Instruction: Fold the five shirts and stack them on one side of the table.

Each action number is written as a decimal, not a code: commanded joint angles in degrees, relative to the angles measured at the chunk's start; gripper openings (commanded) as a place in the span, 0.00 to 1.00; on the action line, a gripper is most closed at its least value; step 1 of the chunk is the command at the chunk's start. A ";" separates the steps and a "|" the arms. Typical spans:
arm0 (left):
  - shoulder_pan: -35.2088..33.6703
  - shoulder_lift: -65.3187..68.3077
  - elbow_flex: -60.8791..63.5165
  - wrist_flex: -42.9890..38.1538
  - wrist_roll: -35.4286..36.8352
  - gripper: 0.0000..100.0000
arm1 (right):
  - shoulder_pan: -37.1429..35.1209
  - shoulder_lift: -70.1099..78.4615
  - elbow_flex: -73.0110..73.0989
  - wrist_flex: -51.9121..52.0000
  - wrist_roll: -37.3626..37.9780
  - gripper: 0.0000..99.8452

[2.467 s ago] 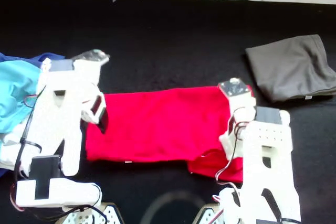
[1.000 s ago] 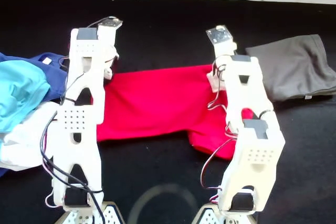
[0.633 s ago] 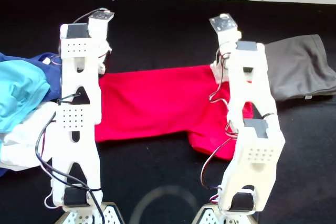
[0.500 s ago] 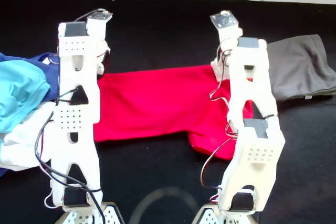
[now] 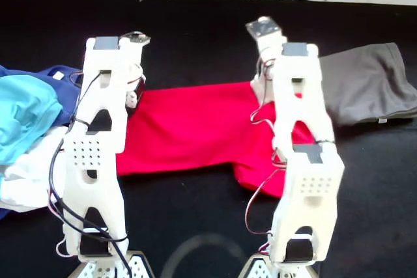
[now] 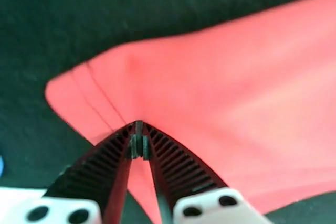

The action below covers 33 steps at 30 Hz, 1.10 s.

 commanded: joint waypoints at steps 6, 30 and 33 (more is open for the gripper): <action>-1.89 0.22 -0.84 -7.21 0.09 0.01 | -0.22 8.66 -0.84 -10.51 -0.53 0.01; -2.15 -27.74 6.99 13.10 5.80 0.01 | 1.71 8.57 -47.08 25.36 -10.81 0.01; -1.19 -37.14 20.44 9.93 5.71 0.01 | 2.68 7.87 -46.46 25.45 -10.73 0.01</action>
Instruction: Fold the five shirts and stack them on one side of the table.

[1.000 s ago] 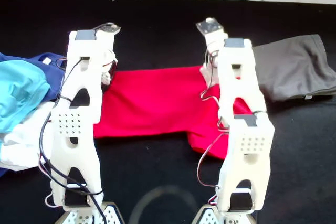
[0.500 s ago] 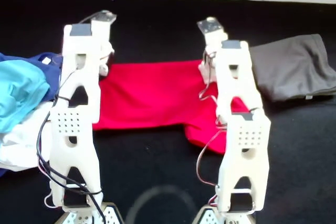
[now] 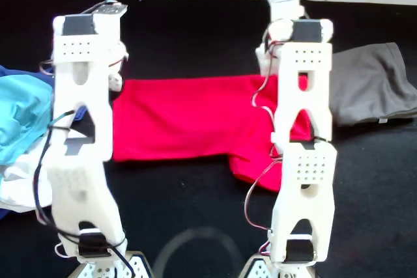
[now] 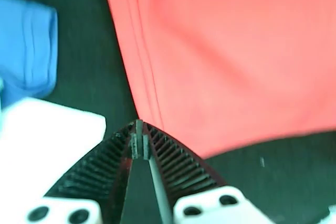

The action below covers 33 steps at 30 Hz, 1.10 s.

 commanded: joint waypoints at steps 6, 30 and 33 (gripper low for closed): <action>2.15 -22.81 40.75 -20.22 0.00 0.01 | 2.42 -17.36 20.44 0.75 -0.26 0.01; 2.86 -27.03 69.67 -57.41 0.35 0.01 | 3.74 -46.46 104.66 -41.89 11.87 0.01; 2.77 -27.56 69.49 -57.58 0.35 0.01 | 6.20 -46.46 107.82 -47.43 12.40 0.01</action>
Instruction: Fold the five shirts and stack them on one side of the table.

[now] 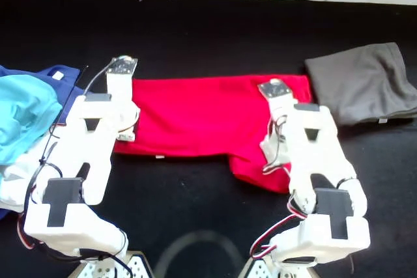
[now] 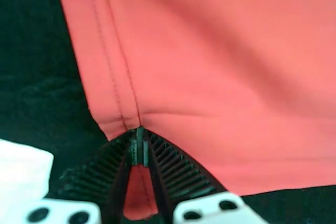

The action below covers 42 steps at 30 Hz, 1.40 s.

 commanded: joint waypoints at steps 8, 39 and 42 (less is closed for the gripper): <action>0.84 -3.12 -1.54 -1.49 0.09 0.01 | 7.96 -3.12 2.59 -8.31 1.41 0.01; 0.92 -3.03 6.29 0.00 0.00 0.01 | -4.00 -23.87 8.48 11.65 19.52 0.26; 0.92 -2.95 6.55 -0.18 0.00 0.01 | -6.11 -23.87 8.48 11.65 21.27 0.26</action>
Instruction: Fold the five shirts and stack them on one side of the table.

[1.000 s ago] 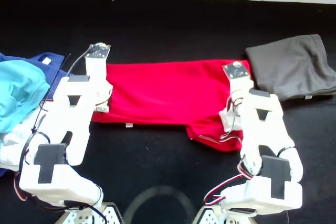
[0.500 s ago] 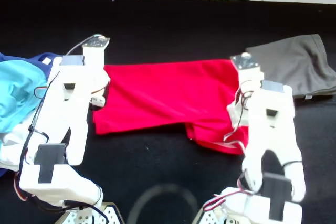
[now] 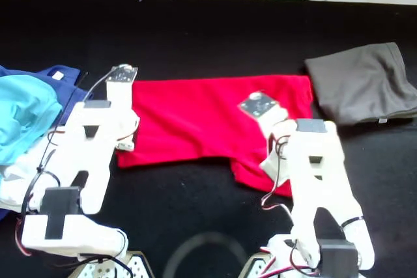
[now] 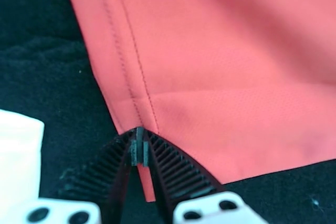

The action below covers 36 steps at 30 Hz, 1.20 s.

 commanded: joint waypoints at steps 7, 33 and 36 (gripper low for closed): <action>0.75 0.04 0.57 -1.85 0.00 0.01 | -11.30 -1.71 2.59 2.95 4.66 0.26; 0.75 0.04 0.57 -1.76 0.00 0.01 | -2.51 28.26 -12.09 -11.30 5.63 0.03; 0.75 0.04 0.66 -1.76 0.00 0.01 | -2.42 27.47 -12.70 -10.59 5.63 0.01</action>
